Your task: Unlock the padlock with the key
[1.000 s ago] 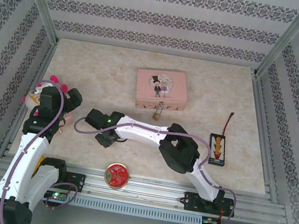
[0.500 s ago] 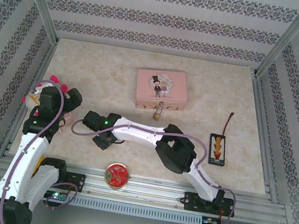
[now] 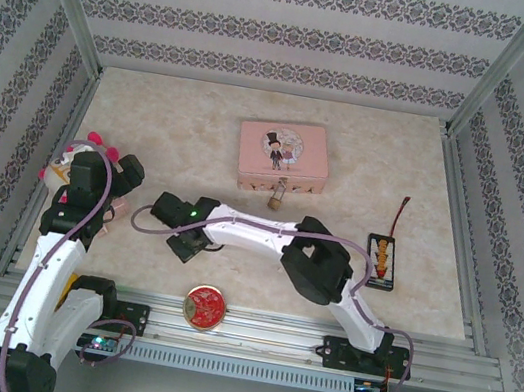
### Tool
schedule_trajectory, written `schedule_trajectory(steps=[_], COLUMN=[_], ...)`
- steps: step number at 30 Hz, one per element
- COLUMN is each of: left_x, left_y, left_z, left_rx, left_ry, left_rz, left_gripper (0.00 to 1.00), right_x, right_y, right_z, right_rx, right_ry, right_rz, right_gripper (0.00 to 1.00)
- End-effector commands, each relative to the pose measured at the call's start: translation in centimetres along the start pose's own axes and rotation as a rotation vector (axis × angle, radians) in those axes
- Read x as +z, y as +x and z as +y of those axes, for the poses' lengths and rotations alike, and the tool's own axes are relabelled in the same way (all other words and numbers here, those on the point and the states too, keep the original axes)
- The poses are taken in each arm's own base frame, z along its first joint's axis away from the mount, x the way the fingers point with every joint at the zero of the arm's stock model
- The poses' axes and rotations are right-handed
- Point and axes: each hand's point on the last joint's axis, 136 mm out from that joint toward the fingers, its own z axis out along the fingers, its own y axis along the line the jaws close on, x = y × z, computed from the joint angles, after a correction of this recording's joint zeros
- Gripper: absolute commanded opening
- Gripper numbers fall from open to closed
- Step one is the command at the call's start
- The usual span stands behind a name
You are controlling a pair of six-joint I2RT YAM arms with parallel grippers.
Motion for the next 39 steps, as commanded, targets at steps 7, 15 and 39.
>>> schedule_trajectory(steps=[7,15,39], left_x=[-0.2,0.1,-8.5], left_y=[0.6,1.7,11.0], left_z=[-0.6,-2.3,-24.8], left_rx=[0.002,-0.051,0.396], left_ry=[0.028,0.125,0.995], left_rz=[0.032,0.079,0.375], left_gripper=[0.99,0.98,0.84], right_x=[-2.7,-6.1,-21.2], right_y=[0.7,2.0,5.2], right_z=[-3.2,-6.3,-12.7], right_rx=[0.102,0.148,0.133], right_ry=[-0.029,-0.133,-0.524], right_rz=[-0.041,-0.156,-0.733], right_gripper=[0.0,0.0,0.0])
